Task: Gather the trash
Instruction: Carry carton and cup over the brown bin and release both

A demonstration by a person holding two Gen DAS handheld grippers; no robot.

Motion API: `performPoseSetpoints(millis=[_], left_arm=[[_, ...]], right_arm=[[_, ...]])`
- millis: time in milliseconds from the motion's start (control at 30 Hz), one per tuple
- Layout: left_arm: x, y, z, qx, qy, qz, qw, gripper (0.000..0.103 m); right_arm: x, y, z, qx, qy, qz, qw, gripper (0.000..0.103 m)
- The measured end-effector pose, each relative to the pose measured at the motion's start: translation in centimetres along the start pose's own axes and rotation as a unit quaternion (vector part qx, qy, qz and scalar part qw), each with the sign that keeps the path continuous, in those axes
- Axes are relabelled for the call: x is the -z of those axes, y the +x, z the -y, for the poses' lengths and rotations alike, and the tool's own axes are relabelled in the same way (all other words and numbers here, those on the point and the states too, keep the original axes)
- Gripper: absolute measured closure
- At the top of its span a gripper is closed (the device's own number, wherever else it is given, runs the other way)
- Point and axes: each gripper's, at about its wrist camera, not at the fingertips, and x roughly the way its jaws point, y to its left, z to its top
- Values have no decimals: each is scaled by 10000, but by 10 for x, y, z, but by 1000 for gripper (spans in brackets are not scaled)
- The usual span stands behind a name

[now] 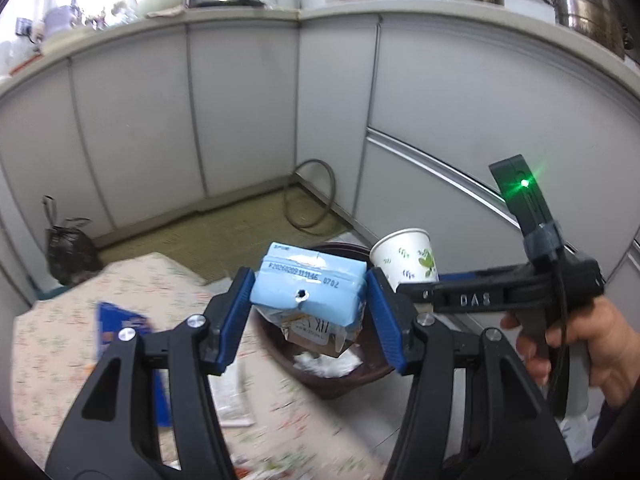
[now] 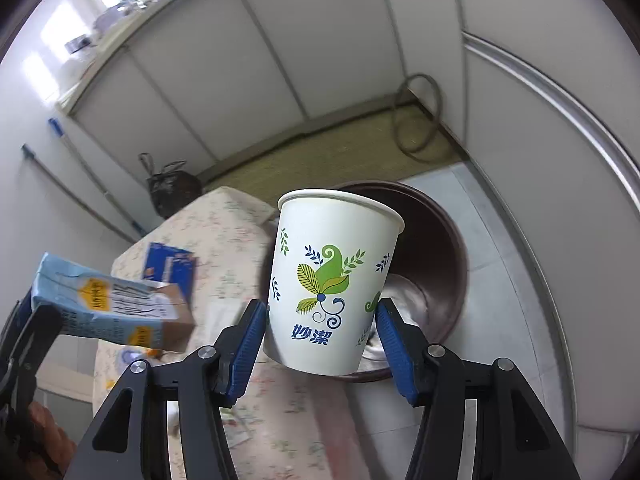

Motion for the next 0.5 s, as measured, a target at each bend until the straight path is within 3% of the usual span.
performPoseSetpoints(millis=[300, 500], left_arm=[[18, 97, 10, -287, -267, -583, 9975, 44], [28, 122, 20, -363, -306, -748, 9961, 44]], right_arm=[[-1, 30, 47, 92, 395, -278, 9988, 45], [1, 45, 56, 68, 462, -398, 9981, 44]])
